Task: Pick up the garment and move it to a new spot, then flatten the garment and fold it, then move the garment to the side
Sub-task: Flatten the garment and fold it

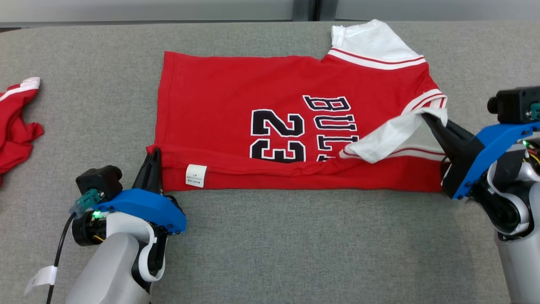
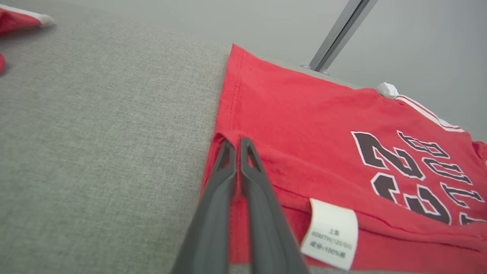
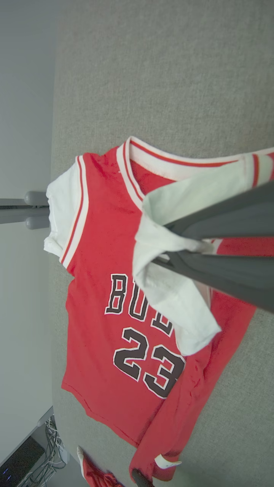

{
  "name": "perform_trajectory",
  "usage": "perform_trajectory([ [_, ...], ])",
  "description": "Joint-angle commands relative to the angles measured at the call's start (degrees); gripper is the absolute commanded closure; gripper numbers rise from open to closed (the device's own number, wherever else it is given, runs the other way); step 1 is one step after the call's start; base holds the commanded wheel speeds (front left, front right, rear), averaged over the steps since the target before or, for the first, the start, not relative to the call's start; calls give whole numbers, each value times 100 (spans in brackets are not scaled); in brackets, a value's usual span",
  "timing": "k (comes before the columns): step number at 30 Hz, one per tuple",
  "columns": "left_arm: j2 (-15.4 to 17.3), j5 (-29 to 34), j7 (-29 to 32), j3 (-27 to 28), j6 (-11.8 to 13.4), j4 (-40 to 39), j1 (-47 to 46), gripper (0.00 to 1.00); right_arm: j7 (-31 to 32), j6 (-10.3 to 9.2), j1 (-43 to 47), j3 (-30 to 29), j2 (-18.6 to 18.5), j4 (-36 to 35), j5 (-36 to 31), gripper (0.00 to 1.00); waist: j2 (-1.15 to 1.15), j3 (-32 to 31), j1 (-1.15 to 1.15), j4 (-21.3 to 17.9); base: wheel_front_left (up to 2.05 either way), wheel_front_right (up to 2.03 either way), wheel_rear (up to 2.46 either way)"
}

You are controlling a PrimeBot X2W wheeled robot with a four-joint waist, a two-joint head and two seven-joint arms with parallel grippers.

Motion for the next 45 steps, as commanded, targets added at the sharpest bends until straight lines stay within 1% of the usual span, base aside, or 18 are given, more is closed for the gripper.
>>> perform_trajectory([
  [1, -10, -37, 25, -24, -6, 61, -95, 38, -192, 2, -163, -10, 10, 90, 57, 0, -1, 1, -1, 7, 0, 0, 0],
  [2, -28, -44, 33, -31, -10, 92, -102, 1, -346, 2, -229, -32, 62, 138, 70, 0, -1, -4, -1, 11, 0, 0, 0],
  [6, -58, -51, 25, -49, 8, 216, -55, 0, -832, 3, -362, 25, 185, 348, 196, 0, -1, -97, -1, 39, 0, 0, 0],
  [11, -22, -29, -81, -64, 39, 317, 119, 0, -1107, 3, -300, 186, 120, 559, 286, 0, -1, -308, -1, 44, 0, 0, 0],
  [15, -1, 2, -113, -101, 65, 372, 225, 0, -1133, 3, -76, 191, 14, 654, 154, 0, -1, -465, -1, 41, 0, 0, 0],
  [19, 29, 75, -100, -206, 160, 437, 412, 0, -986, 3, 304, -5, -22, 713, -226, 0, -1, -655, -1, 7, 0, 0, 0],
  [22, 47, 135, -32, -277, 240, 514, 503, 0, -900, 2, 642, -341, 133, 681, -740, 0, -1, -763, -1, -50, 0, 0, 0],
  [26, 89, 231, 59, -364, 387, 655, 507, 0, -850, 3, 1006, -784, 653, 650, -1295, 0, -1, -813, -1, -154, 0, 0, 0],
  [29, 114, 302, 167, -396, 519, 788, 380, 0, -853, 2, 1122, -951, 949, 725, -1624, 0, -1, -785, -1, -232, 0, 0, 0],
  [31, 123, 315, 249, -404, 558, 863, 291, 0, -891, 3, 1081, -990, 1080, 826, -1781, 0, -1, -724, -1, -286, 0, 0, 0],
  [35, 121, 308, 303, -403, 589, 954, 142, 0, -973, 3, 803, -1122, 1210, 1194, -1994, 0, -1, -547, -1, -351, 0, 0, 0],
  [39, 91, 327, 383, -441, 601, 1065, -55, 0, -1038, 2, 483, -1192, 1253, 1592, -2079, 0, -1, -359, -1, -347, 0, 0, 0],
  [42, 45, 311, 539, -515, 541, 1196, -127, 0, -985, 2, 311, -1228, 1261, 1919, -2181, 0, -1, -258, -1, -311, 0, 0, 0],
  [45, -48, 238, 731, -623, 427, 1310, -132, 0, -915, 3, 183, -1177, 1261, 2192, -2237, 0, -1, -195, -1, -264, 0, 0, 0],
])
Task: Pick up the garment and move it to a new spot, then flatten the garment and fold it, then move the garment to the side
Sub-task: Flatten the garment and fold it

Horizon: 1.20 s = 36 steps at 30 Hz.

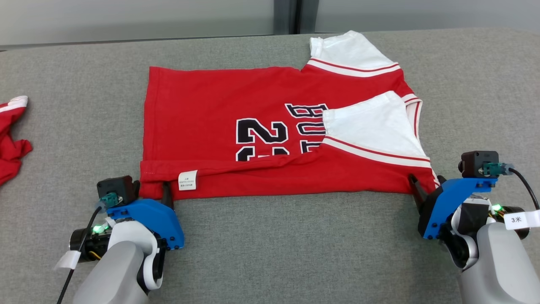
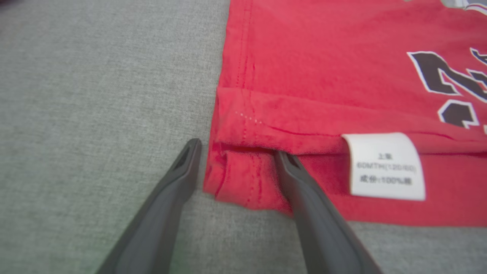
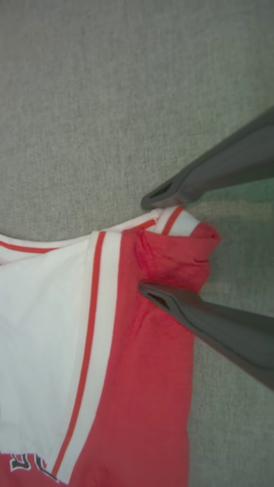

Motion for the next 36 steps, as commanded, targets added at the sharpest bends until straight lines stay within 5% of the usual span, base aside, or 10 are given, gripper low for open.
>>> perform_trajectory([
  [1, -83, -57, 210, -129, -70, 170, 107, 0, 69, 3, -70, 50, 1, 107, -41, 0, 1, 33, 0, 33, 0, 0, 0],
  [2, -134, -95, 295, -156, -115, 224, 121, 0, 109, 3, -64, 80, 6, 189, -19, 0, 1, 46, 0, 49, 0, 0, 0],
  [3, -179, -137, 357, -174, -164, 267, 137, 16, 157, 4, -50, 128, 11, 248, 22, 0, 1, 50, 0, 60, 0, 0, 0],
  [4, -215, -160, 412, -205, -202, 305, 154, 73, 209, 8, -27, 150, 24, 309, 40, 53, 1, 51, 0, 69, 0, 0, 0],
  [5, -247, -197, 450, -214, -241, 324, 175, 100, 271, 9, 2, 191, 32, 355, 69, 65, 1, 50, 0, 78, 0, 0, 0],
  [6, -277, -244, 474, -207, -294, 337, 192, 100, 318, 9, 36, 220, 40, 389, 74, 100, 1, 47, 0, 86, 0, 0, 0],
  [14, -49, -371, -20, 91, -272, 91, 242, 100, 193, 1, 304, 55, -3, -82, 306, 100, 1, -151, 0, 85, 0, 0, 0],
  [22, 216, -453, 19, 160, -139, -724, 785, 100, 583, 1, 1094, -44, -12, -1263, 549, 100, 1, -479, 0, 116, 0, 0, 0],
  [29, 544, -527, 463, 70, 236, -1710, 1697, 100, 1007, 1, 2055, -141, -14, -2271, 817, 100, 1, -733, 0, 98, 0, 0, 0],
  [36, 861, -519, 788, 75, 899, -2697, 2653, 100, 984, 0, 2591, -123, -14, -2495, 1077, 100, 1, -815, 0, 69, 0, 0, 0],
])
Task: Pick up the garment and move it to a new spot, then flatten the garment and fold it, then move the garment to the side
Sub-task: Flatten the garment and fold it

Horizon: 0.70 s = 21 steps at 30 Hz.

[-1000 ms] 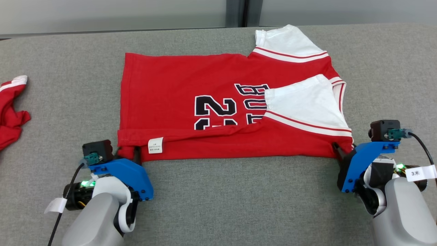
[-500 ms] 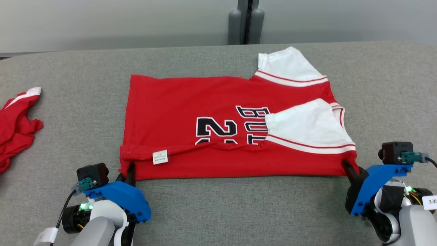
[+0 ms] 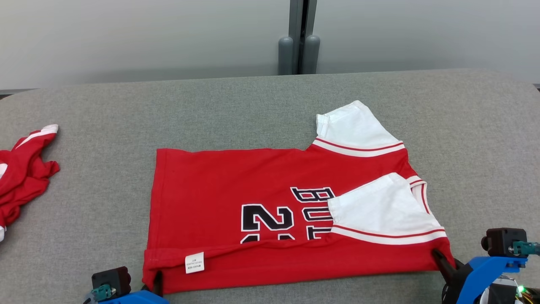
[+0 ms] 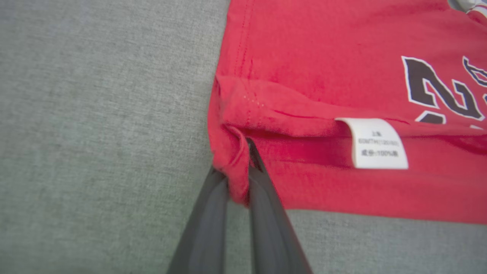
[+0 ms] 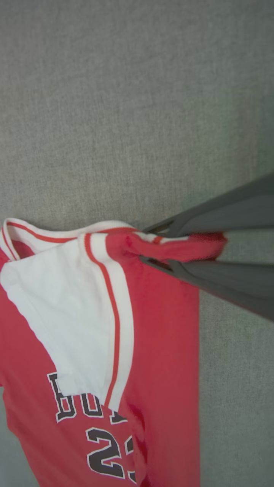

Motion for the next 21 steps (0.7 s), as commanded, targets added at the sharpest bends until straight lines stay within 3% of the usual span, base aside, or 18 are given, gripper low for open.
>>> perform_trajectory([
  [1, 112, 2, 64, 40, 117, -81, 114, 100, -63, -3, 78, -41, -38, 18, 18, 100, -1, -9, 0, 15, 0, 0, 0],
  [2, 121, -3, 69, 51, 151, -160, 144, 58, -91, -4, 92, -70, -38, 52, 40, 0, -1, -18, 0, 31, 0, 0, 0],
  [3, 133, -3, 82, 52, 171, -219, 168, 24, -115, -4, 95, -87, -38, 81, 47, 0, -1, -24, 0, 46, 0, 0, 0],
  [4, 138, -17, 115, 40, 171, -263, 192, 0, -122, -2, 95, -78, -36, 109, 47, 0, -1, -34, 0, 60, 0, 0, 0],
  [11, 207, -41, 123, 44, 70, -450, 67, 0, -125, -1, -166, -55, -30, 36, -136, 0, -1, -101, 0, 99, 0, 0, 0],
  [21, 181, 175, 329, -45, -129, -247, -1032, 0, 232, -1, -1109, 86, -90, -208, -559, 0, -1, 54, 0, 69, 0, 0, 0],
])
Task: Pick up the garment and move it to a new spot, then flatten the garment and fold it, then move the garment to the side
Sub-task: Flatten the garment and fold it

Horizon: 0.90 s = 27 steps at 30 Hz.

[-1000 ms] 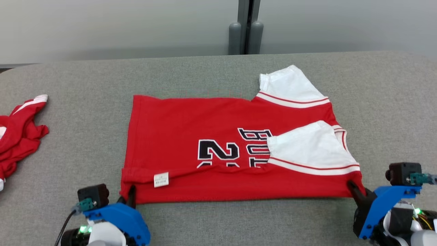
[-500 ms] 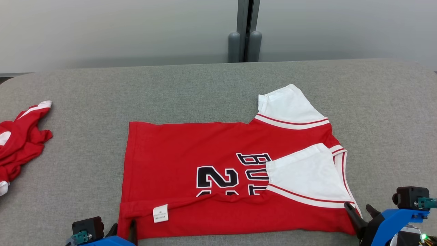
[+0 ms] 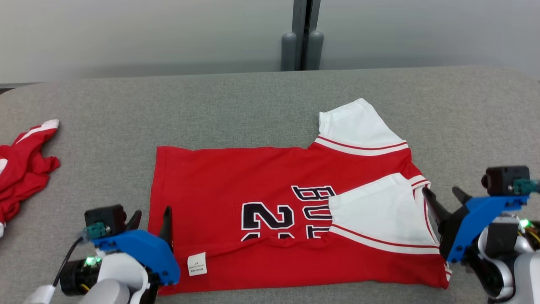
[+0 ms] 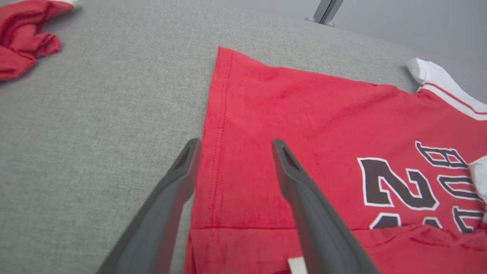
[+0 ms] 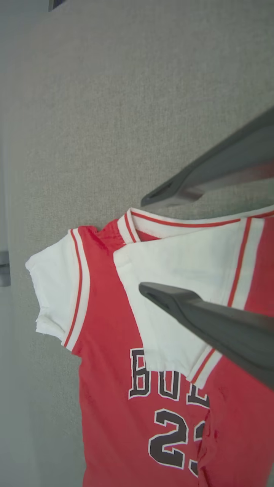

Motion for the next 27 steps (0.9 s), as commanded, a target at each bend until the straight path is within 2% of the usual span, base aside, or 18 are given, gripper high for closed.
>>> perform_trajectory([
  [1, -11, 55, 26, -30, -33, 45, -167, 0, 50, 1, -157, 23, -97, 17, -47, 0, 0, 58, -1, 11, 0, 0, 0],
  [9, 21, 366, 554, -231, -130, 961, -1446, 0, 543, 2, -1535, 512, -617, 608, 25, 0, 0, 641, -1, -48, 0, 0, 0],
  [14, 69, 458, 584, -208, -268, 1448, -2080, 0, 601, 1, -2324, 877, -898, 1060, 53, 0, 0, 1037, -1, -92, 0, 0, 0],
  [23, 58, 553, 523, -213, -493, 1939, -2869, 0, 495, 1, -3104, 1145, -1141, 1636, 157, 0, 0, 1543, -1, -89, 0, 0, 0],
  [27, 64, 552, 484, -225, -578, 2089, -3036, 0, 436, 1, -3306, 1187, -1131, 1808, 174, 0, 0, 1703, -1, -124, 0, 0, 0],
])
